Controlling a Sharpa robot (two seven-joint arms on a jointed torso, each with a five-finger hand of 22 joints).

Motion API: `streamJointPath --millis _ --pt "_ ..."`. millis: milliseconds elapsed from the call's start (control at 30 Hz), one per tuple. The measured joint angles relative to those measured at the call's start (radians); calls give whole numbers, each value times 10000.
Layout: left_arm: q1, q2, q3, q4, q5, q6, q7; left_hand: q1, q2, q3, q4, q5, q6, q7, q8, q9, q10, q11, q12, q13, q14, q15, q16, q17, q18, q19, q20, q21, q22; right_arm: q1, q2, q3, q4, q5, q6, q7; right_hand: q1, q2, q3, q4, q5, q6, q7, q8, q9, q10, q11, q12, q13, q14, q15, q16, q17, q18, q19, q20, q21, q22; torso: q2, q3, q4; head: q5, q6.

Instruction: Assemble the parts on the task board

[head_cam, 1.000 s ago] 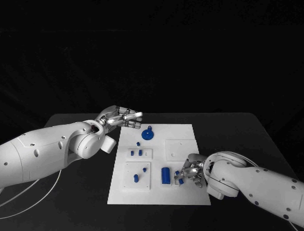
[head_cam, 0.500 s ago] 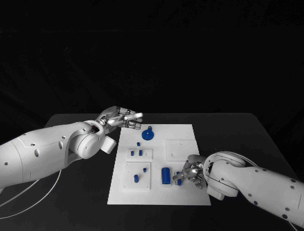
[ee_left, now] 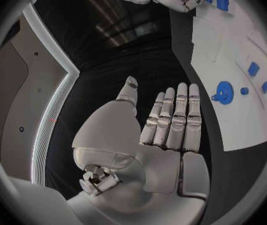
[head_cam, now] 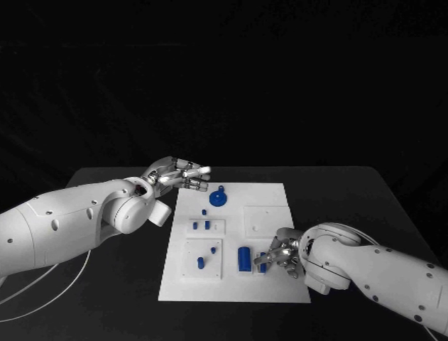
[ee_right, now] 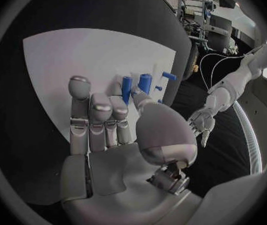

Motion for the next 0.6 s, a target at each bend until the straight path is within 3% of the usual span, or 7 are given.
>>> streamJointPath --millis 367,600 --pt "0 9 -1 -20 -1 10 -13 0 0 0 0 0 0 0 0 0 0 0 0 0 0 0 0 0 0 0 0 0 0 0 21 -1 -13 3 -6 18 39 -39 -3 8 -8 -4 5 7 1 2 0 0 1 1 1 -11 1 0 0 0 0 0 -1 9 0 47 -20" --pt "0 10 -1 -26 -1 14 -18 0 0 0 0 0 0 0 0 0 0 0 0 0 0 0 0 0 0 0 0 0 0 -2 15 -4 -7 8 -13 38 -106 -183 -341 274 -424 -31 33 10 1 2 0 0 -11 1 1 -39 1 0 0 0 0 1 -1 9 0 49 -23"
